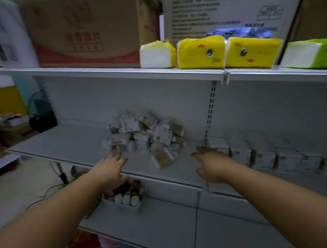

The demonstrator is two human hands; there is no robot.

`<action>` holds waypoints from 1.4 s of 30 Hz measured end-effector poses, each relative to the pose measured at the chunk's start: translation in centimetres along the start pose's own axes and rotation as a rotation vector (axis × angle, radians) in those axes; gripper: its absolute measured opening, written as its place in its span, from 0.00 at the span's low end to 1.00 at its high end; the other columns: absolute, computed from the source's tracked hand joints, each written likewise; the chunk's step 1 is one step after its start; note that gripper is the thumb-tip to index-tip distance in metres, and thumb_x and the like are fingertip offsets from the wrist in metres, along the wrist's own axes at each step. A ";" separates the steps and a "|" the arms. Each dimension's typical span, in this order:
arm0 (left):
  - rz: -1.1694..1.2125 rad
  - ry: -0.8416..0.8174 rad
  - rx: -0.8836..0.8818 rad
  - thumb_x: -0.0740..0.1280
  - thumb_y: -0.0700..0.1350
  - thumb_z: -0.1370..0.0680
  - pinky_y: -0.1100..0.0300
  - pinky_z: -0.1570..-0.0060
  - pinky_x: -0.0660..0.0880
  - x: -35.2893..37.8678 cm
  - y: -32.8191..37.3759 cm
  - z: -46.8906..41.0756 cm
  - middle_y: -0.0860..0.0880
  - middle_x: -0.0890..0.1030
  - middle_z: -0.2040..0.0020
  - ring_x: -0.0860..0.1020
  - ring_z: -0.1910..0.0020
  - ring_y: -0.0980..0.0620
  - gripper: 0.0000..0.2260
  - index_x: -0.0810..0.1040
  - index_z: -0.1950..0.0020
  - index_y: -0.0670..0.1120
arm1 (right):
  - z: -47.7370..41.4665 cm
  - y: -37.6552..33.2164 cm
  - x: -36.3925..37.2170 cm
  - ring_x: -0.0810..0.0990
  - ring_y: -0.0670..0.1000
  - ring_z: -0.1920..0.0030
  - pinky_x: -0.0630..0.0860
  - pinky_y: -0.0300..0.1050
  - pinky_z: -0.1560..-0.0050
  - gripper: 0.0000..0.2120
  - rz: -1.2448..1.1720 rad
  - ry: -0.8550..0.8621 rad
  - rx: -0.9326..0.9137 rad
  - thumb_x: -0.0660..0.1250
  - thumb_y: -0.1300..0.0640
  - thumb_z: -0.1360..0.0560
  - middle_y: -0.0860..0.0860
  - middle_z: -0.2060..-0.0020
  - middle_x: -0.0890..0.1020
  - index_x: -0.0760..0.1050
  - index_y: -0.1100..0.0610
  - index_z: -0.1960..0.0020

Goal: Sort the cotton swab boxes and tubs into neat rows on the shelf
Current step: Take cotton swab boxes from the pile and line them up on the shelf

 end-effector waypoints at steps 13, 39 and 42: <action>0.173 0.097 0.052 0.59 0.58 0.21 0.52 0.26 0.51 1.0 -9.5 -6.3 0.49 0.48 0.22 0.46 0.23 0.49 0.31 0.49 0.22 0.51 | -13.9 -11.4 -2.1 0.47 0.52 0.24 0.50 0.47 0.27 0.27 0.003 0.161 -0.223 0.57 0.50 0.22 0.52 0.23 0.48 0.54 0.50 0.24; 0.429 0.203 0.413 0.72 0.61 0.33 0.52 0.36 0.62 -0.4 -15.3 -20.5 0.49 0.67 0.32 0.64 0.31 0.47 0.33 0.65 0.31 0.55 | -28.2 -16.0 -4.7 0.59 0.60 0.28 0.55 0.58 0.32 0.38 0.074 0.534 0.137 0.74 0.46 0.35 0.58 0.27 0.61 0.66 0.54 0.29; 0.604 0.234 0.491 0.76 0.54 0.35 0.55 0.41 0.69 -0.8 -17.1 -20.6 0.48 0.71 0.38 0.69 0.38 0.46 0.31 0.69 0.36 0.52 | -27.8 -16.6 -5.2 0.65 0.65 0.31 0.61 0.63 0.33 0.35 -0.036 0.608 0.102 0.78 0.50 0.37 0.63 0.31 0.68 0.72 0.59 0.33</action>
Point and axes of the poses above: each hand's wrist, its own z-axis away from the middle knuckle, its own x-axis out of the palm, y = z × x, the point moved 6 cm from there along -z, towards the middle knuckle
